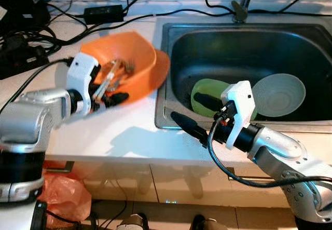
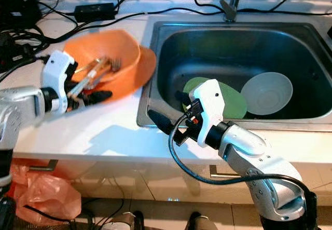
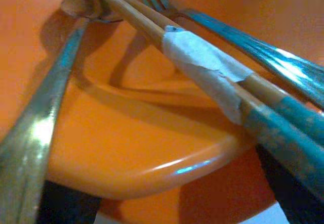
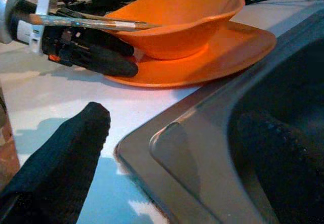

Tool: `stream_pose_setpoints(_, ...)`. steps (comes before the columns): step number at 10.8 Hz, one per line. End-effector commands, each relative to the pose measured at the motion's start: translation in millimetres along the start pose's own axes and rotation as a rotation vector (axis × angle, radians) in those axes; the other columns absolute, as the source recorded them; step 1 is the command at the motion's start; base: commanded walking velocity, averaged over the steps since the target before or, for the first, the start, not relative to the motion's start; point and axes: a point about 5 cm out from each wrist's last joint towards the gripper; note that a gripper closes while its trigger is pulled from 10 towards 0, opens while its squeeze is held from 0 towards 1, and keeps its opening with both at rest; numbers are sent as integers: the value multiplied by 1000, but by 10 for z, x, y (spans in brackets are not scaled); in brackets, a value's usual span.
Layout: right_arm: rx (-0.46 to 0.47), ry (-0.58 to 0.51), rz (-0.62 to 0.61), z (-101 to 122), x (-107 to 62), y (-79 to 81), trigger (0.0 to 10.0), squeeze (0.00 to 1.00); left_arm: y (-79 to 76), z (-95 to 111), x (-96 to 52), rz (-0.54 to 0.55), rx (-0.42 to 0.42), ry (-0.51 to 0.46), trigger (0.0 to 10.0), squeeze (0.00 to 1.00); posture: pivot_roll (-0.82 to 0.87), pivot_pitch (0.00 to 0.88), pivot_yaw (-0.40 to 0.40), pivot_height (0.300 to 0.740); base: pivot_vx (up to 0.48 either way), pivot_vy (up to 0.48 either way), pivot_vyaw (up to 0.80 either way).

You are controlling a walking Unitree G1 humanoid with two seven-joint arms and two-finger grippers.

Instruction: Kitchen organization

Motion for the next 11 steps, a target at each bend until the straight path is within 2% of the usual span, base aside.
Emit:
stream_pose_setpoints(1, -20, -20, 8, 33, 10, 4, 10000, 0, 10, -153, -11, -6, -41, 72, 10000, 0, 150, 133, 25, 740, 0, 0, 0)
stream_pose_setpoints(3, -23, -21, 12, 23, 32, -6, 10000, 0, -108, -178, -130, -33, -52, 80, 10000, 0, 164, 127, 20, 740, 0, 0, 0)
stream_pose_setpoints(5, -26, -23, 14, 13, 57, -18, 10000, 0, -256, -167, -152, -81, -46, 75, 10000, 0, 169, 119, 18, 740, 0, 0, 0)
stream_pose_setpoints(7, -36, -25, 12, 7, 81, -24, 10000, 0, -248, -68, -124, -37, 18, -1, 10000, 0, 167, 108, 17, 740, 0, 0, 0)
stream_pose_setpoints(8, -40, -26, 11, 5, 89, -35, 10000, 0, -272, -43, -148, -46, 31, 2, 10000, 0, 166, 105, 14, 740, 0, 0, 0)
stream_pose_setpoints(10, -44, -27, 10, 8, 98, -53, 10000, 0, -277, 28, -228, -71, 63, 1, 10000, 0, 175, 102, 7, 740, 0, 0, 0)
stream_pose_setpoints(11, -48, -31, 13, 11, 114, -71, 10000, 0, -307, 159, -332, -141, 42, -36, 10000, 0, 182, 98, 1, 740, 0, 0, 0)
Point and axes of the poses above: a point about 5 cm out from each wrist's last joint towards the gripper, its own x axis pointing out of the wrist towards the gripper, its own z axis along the axis of the wrist's last joint, y = z × x, and after that the axes turned 4 degrees about -x, right-handed
